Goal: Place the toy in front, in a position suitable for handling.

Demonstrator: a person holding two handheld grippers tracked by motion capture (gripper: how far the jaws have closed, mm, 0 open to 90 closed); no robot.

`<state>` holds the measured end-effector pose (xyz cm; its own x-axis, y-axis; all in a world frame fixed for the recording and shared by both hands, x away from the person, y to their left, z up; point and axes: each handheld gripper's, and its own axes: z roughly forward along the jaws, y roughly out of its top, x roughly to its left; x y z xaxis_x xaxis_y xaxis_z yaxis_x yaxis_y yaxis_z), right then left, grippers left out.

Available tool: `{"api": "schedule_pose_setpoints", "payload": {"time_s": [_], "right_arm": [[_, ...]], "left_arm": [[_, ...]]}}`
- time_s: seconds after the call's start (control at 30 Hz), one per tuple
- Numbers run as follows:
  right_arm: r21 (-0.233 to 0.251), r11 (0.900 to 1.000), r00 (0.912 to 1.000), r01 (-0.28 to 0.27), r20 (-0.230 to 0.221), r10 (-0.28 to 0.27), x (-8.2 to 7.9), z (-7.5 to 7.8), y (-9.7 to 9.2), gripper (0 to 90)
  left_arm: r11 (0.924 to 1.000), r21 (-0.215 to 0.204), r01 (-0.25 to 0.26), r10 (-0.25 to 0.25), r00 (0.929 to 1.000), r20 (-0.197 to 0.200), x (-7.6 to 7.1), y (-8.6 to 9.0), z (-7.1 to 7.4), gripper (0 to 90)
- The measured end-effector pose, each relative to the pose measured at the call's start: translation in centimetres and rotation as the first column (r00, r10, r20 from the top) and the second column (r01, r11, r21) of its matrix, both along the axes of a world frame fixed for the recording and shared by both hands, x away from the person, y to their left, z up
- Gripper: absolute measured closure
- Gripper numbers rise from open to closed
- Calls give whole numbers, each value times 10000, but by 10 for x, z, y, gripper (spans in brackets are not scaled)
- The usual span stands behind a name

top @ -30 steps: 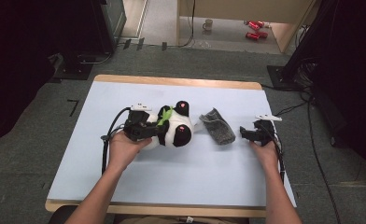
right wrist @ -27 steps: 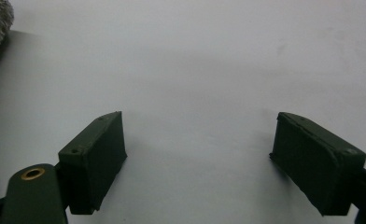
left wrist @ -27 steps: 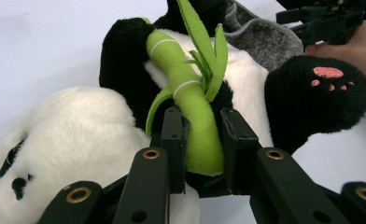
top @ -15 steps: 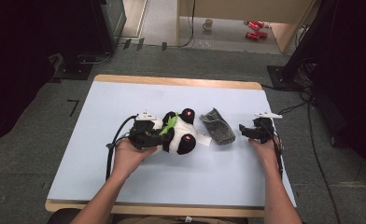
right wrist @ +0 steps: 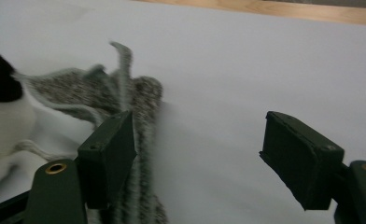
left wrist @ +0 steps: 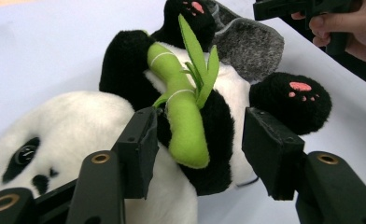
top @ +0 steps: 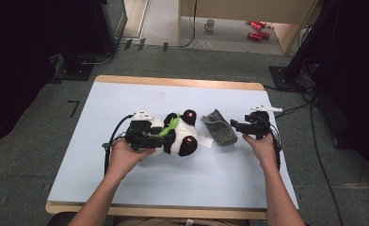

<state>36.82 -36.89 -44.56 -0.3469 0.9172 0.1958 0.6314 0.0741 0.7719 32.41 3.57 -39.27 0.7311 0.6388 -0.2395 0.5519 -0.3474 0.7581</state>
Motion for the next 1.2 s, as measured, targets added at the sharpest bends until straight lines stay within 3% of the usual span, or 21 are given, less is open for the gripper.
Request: {"api": "schedule_pose_setpoints", "payload": {"time_s": [0.2,0.37,0.6,0.7,0.8,1.0,1.1,1.2], "right_arm": [[-81,9986,9986,-530,-56,530,4,1,15,256],[-284,9952,9950,-934,-382,922,9,-6,26,256],[-564,9895,9879,-1327,-879,1275,18,-19,37,300],[-967,9842,9861,-1481,-905,1394,21,-24,40,327],[-1064,9820,9838,-1562,-1049,1452,24,-30,42,342],[-775,9835,9786,-1634,-1389,1517,30,-39,41,385],[-195,9833,9703,-1807,-1672,1750,32,-42,39,471],[-117,9826,9691,-1852,-1682,1806,33,-42,38,530]], "left_arm": [[9997,193,-146,136,9985,526,-5,11,11,390],[9994,100,-345,339,9976,608,-6,26,12,379],[9993,150,-356,341,9952,913,-8,42,5,354],[9988,138,-468,454,9948,912,-9,50,0,346],[9979,103,-636,625,9945,842,-10,57,-6,346],[9955,63,-945,937,9926,766,-11,72,-16,341],[9937,110,-1112,1102,9915,686,-12,79,-23,340],[9916,257,-1271,1252,9899,661,-13,83,-30,336]]}}
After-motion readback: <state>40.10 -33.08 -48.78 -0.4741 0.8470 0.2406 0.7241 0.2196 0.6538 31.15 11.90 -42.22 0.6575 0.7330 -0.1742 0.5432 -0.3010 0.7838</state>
